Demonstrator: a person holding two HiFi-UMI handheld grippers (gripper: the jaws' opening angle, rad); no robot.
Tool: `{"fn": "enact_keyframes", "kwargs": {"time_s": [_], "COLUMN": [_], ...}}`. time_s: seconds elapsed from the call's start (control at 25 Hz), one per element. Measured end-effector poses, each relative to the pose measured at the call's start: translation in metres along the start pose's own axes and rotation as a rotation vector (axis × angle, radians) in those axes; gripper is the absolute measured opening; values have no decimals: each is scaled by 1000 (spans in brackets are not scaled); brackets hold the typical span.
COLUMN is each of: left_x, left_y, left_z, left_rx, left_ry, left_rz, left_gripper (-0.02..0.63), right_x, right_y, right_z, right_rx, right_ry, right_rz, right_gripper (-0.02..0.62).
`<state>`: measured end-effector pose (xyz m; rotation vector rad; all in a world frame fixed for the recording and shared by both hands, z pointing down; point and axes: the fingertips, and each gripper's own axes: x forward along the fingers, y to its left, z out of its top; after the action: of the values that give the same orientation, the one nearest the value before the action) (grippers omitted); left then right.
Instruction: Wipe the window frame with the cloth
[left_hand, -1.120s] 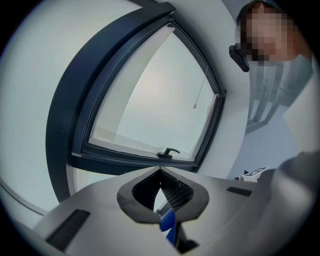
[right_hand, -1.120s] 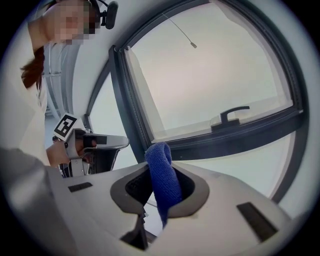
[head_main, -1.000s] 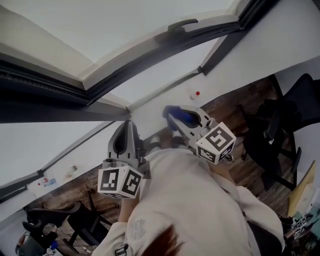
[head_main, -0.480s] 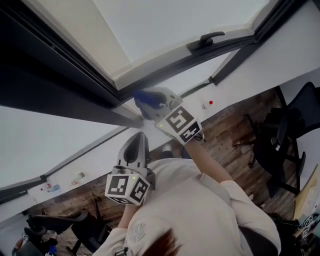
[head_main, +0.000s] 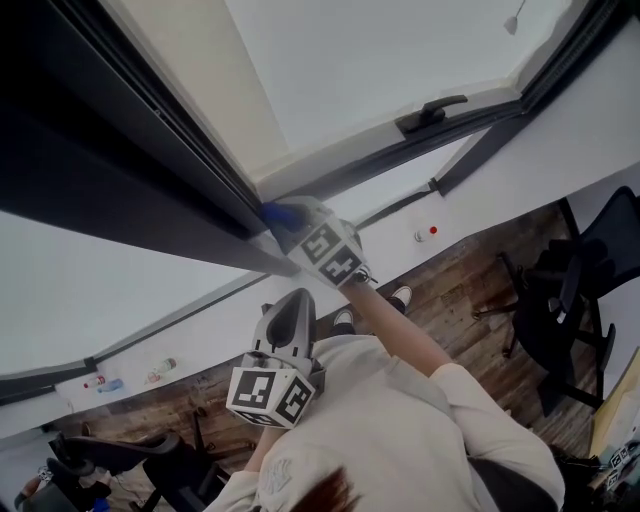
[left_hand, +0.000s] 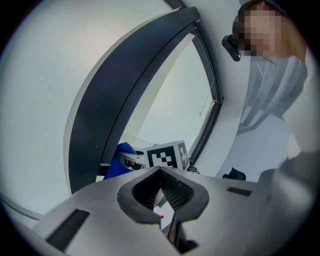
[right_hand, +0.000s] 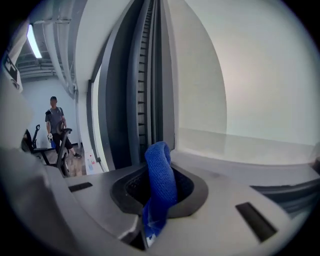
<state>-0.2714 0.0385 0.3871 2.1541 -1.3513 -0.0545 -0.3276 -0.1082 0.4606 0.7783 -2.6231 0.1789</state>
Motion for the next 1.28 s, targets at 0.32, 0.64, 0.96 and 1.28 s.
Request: {"fn": "enact_keyframes", "kwargs": {"time_s": [0.32,0.64,0.96,1.28], "left_x": [0,-5,-2,-2], "left_y": [1,6,0,-8], "left_z": [0,-1,-2,-2], "left_rx": [16,13,7,-11], "left_ry": [15,19,8,-19], "left_rz": [-8,-2,43,123], "left_gripper": [5,5,5,5], "right_x": [-2,-8,-14,-18], "right_y": [-3,-12,-22,-27], "right_z": [0,-1,-4,-6], "right_rx": [12,10,22,0], "right_ry": [-48,-44,-47,-35], "right_rz": [-8,-56,-43,5], "right_gripper": [51,49,49,48]}}
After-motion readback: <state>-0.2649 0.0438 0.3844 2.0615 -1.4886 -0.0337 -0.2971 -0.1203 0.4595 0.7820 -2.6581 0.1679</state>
